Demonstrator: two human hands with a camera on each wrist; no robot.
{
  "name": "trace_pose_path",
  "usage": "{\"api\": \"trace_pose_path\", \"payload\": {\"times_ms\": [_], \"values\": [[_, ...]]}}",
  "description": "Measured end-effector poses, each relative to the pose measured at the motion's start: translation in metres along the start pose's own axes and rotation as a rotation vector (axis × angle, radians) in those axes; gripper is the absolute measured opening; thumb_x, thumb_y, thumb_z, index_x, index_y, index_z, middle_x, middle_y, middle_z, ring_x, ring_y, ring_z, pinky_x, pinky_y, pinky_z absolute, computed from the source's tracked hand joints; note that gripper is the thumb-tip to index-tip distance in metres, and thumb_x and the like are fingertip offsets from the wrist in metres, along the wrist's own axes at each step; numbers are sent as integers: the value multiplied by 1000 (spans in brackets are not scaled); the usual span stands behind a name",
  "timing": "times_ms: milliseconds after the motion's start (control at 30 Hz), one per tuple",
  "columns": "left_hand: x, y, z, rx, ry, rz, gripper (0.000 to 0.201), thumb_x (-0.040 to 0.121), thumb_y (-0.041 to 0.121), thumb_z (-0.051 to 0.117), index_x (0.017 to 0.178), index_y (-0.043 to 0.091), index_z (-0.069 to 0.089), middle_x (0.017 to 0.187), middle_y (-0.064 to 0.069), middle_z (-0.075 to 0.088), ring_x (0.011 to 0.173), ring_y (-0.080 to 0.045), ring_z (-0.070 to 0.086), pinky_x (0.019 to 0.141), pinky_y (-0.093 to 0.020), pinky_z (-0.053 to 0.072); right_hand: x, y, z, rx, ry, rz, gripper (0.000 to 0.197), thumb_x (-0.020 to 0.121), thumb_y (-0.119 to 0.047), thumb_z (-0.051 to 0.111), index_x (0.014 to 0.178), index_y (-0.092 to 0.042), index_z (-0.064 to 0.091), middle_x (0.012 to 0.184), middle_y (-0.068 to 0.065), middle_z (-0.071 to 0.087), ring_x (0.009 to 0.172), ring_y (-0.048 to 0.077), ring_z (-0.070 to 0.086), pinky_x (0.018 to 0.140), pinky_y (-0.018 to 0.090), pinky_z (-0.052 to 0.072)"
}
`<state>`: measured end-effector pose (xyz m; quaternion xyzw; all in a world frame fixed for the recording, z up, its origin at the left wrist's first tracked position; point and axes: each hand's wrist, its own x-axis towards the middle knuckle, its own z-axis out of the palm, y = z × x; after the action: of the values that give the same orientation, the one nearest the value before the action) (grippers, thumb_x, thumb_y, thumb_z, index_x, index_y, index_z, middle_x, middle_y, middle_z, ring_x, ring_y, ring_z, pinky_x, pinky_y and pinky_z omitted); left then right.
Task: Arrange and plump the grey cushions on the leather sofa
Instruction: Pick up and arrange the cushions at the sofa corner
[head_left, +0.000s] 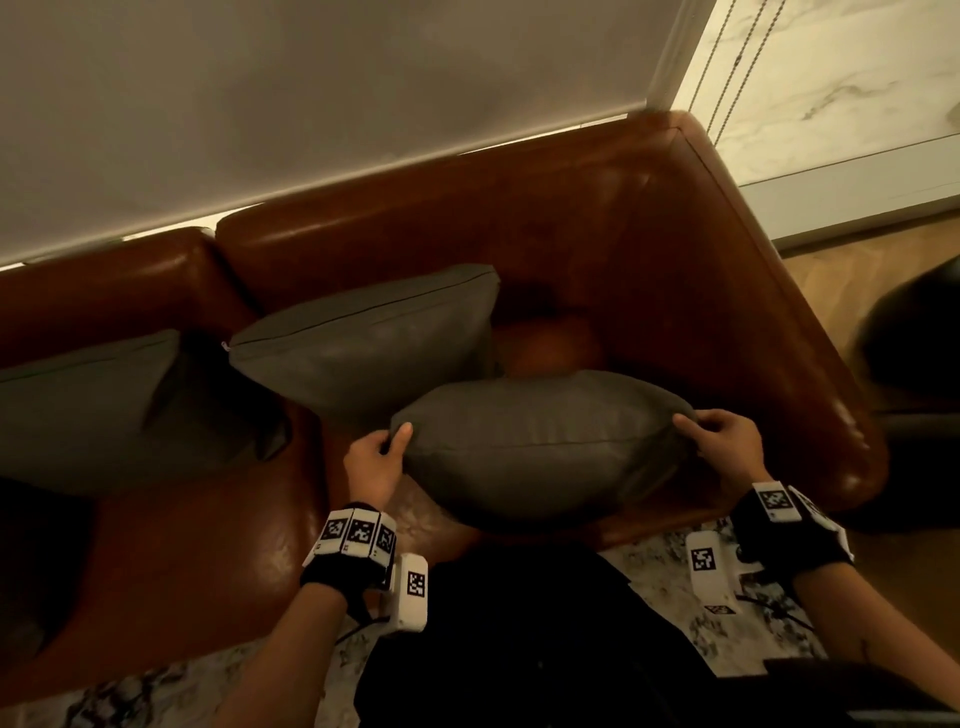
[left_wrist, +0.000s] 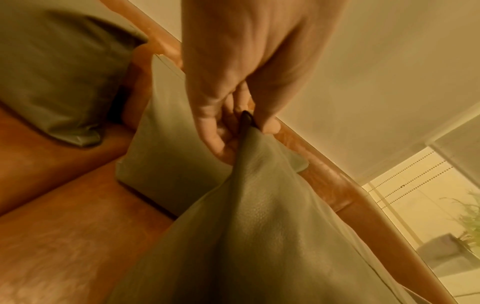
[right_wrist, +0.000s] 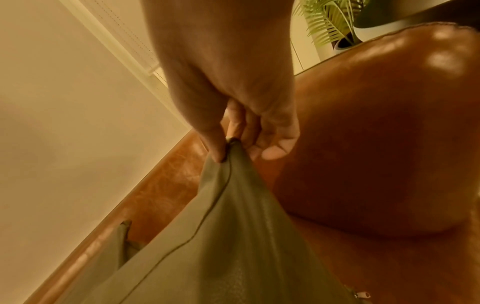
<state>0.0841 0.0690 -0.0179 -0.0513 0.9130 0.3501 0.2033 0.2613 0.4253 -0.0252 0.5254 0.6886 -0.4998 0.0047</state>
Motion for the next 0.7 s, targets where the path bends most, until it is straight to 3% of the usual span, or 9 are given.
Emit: {"api": "trace_pose_path", "payload": {"times_ms": [67, 167, 233, 333, 500, 567, 633, 700], "values": [[3, 1, -4, 21, 24, 14, 46, 93, 34, 51, 68, -3, 59, 68, -16, 56, 75, -31, 57, 67, -29, 33, 0, -1, -1, -26, 21, 11, 31, 79, -28, 74, 100, -6, 69, 97, 10, 68, 95, 25, 63, 84, 42, 53], [12, 0, -12, 47, 67, -9, 46, 94, 33, 49, 73, -6, 61, 79, -24, 63, 80, -32, 58, 69, -28, 32, -3, -8, -3, 48, -20, 74, 33, 76, -28, 76, 99, -7, 67, 94, 7, 66, 82, 15, 60, 61, 27, 44], [18, 0, -15, 56, 77, -19, 44, 94, 33, 49, 71, -3, 60, 79, -25, 62, 85, -36, 59, 69, -28, 31, -6, -12, -2, 60, -43, 80, 31, 76, -27, 76, 98, -7, 66, 92, 6, 65, 76, 11, 57, 57, 24, 39], [26, 5, -18, 60, 80, -4, 42, 93, 32, 51, 76, -4, 64, 84, -27, 65, 89, -38, 60, 70, -27, 32, -7, -15, 1, 78, -106, 85, 29, 80, -30, 71, 99, -9, 66, 91, 4, 64, 78, 13, 57, 60, 25, 40], [35, 11, -17, 3, 4, 79, 32, 94, 25, 52, 98, -2, 67, 100, -23, 68, 100, -34, 61, 80, -29, 41, -4, -24, 0, 176, -178, 89, 28, 92, -33, 55, 111, -14, 62, 105, 4, 60, 102, 19, 53, 79, 34, 43], [35, 9, -15, -14, -55, 67, 30, 95, 22, 48, 108, 0, 65, 108, -22, 67, 107, -34, 60, 90, -36, 45, -1, -25, 1, 219, -142, 102, 24, 93, -28, 55, 109, -12, 62, 103, 4, 60, 101, 18, 52, 80, 33, 43], [32, 7, -14, -35, -74, 76, 28, 95, 21, 49, 106, 1, 66, 105, -21, 68, 103, -34, 62, 90, -39, 48, 0, -23, 5, 159, -52, 63, 26, 91, -25, 59, 107, -5, 65, 97, 5, 63, 97, 20, 56, 73, 29, 46], [29, 7, -16, -42, -60, 78, 27, 93, 21, 53, 103, 2, 68, 99, -19, 70, 97, -30, 64, 86, -36, 48, 2, -20, 9, 48, 54, 12, 28, 88, -22, 63, 108, -2, 66, 98, 9, 66, 98, 25, 61, 80, 36, 50]]}}
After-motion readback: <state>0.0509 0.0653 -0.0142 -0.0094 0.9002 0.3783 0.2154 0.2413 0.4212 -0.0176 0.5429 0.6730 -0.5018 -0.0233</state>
